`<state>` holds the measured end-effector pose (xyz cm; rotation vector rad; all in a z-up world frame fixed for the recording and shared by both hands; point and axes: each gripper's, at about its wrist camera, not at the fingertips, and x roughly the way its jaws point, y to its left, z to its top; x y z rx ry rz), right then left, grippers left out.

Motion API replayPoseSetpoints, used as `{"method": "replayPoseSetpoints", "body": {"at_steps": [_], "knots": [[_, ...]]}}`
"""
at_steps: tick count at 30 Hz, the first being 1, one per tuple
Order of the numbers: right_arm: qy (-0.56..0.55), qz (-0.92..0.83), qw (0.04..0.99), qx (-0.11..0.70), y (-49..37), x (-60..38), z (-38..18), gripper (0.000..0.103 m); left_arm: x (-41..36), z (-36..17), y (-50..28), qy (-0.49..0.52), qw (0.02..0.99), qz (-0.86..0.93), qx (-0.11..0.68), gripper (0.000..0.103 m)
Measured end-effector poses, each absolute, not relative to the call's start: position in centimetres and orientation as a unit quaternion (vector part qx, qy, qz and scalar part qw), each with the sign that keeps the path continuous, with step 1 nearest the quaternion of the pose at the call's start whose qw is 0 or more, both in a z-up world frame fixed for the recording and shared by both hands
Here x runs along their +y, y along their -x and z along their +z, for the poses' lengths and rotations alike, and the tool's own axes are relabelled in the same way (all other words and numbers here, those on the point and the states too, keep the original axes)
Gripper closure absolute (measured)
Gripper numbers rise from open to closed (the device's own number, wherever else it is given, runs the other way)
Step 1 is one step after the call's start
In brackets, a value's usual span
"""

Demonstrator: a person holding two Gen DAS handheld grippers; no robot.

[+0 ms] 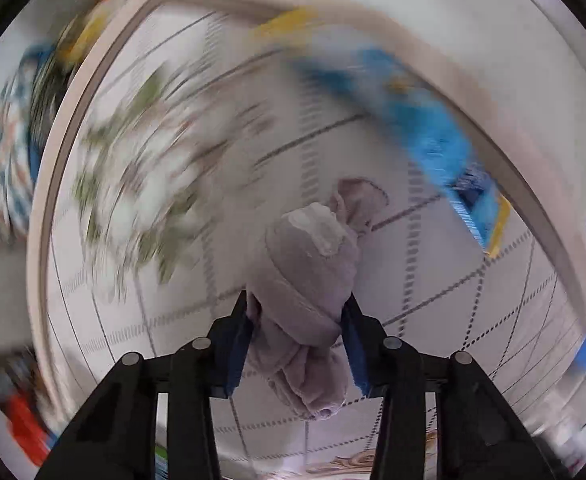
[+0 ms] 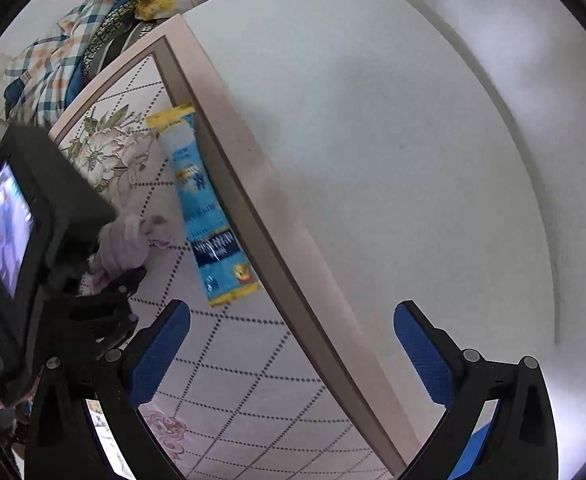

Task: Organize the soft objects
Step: 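Grasp the lilac cloth with left tool while right tool grasps blue tube, then carry cloth and tube into the box and open both tools to release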

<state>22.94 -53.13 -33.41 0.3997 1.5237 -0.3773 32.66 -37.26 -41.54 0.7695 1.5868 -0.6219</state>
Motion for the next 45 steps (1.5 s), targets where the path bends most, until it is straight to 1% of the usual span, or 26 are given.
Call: {"method": "replayPoseSetpoints", "body": {"at_steps": [2,5,7,11,17,20,22,25,26,27,28,33,39,45], "knots": [[-0.183,-0.161,0.688,0.684,-24.0,-52.9,-34.2,0.0,-34.8,-41.5,-34.2,-0.261,0.605,-0.242,0.713,0.065],[-0.198,-0.148,0.685,0.685,-26.1,-52.3,-35.6,0.0,-32.3,-41.9,-35.4,-0.202,0.609,-0.216,0.736,0.065],[-0.198,-0.14,0.679,0.692,-27.8,-51.8,-37.1,0.001,-31.1,-42.3,-35.8,-0.167,0.612,-0.205,0.746,0.063],[-0.181,-0.139,0.666,0.711,-30.5,-50.7,-39.9,0.008,-30.7,-42.6,-36.3,-0.144,0.616,-0.189,0.751,0.063],[-0.172,-0.146,0.656,0.72,-32.1,-49.8,-41.7,0.01,-31.2,-42.3,-36.7,-0.128,0.629,-0.178,0.745,0.065],[-0.158,-0.149,0.654,0.725,-32.5,-49.3,-42.3,0.022,-30.3,-41.9,-37.0,-0.128,0.636,-0.181,0.739,0.066],[-0.143,-0.158,0.655,0.725,-32.8,-48.7,-42.5,0.027,-30.4,-42.1,-36.7,-0.13,0.639,-0.181,0.736,0.066],[-0.131,-0.162,0.668,0.714,-33.2,-47.3,-42.3,0.049,-30.2,-41.9,-36.7,-0.132,0.645,-0.177,0.732,0.067],[-0.131,-0.163,0.67,0.712,-33.2,-47.1,-42.2,0.062,-30.4,-42.0,-36.5,-0.132,0.646,-0.176,0.731,0.067],[-0.131,-0.164,0.669,0.713,-33.4,-46.9,-42.2,0.072,-30.5,-42.0,-36.5,-0.132,0.648,-0.175,0.73,0.067],[-0.133,-0.164,0.668,0.714,-33.4,-46.6,-42.3,0.073,-30.5,-42.0,-36.6,-0.133,0.648,-0.174,0.729,0.068],[-0.138,-0.162,0.668,0.713,-33.9,-45.8,-42.1,0.086,-30.4,-41.2,-36.1,-0.124,0.652,-0.171,0.728,0.07],[-0.157,-0.148,0.679,0.702,-32.2,-45.2,-40.6,0.088,-30.1,-38.0,-35.2,-0.101,0.666,-0.187,0.715,0.07],[-0.183,-0.115,0.705,0.675,-30.6,-43.1,-36.5,0.088,-28.4,-33.6,-34.0,-0.068,0.689,-0.196,0.694,0.07]]}}
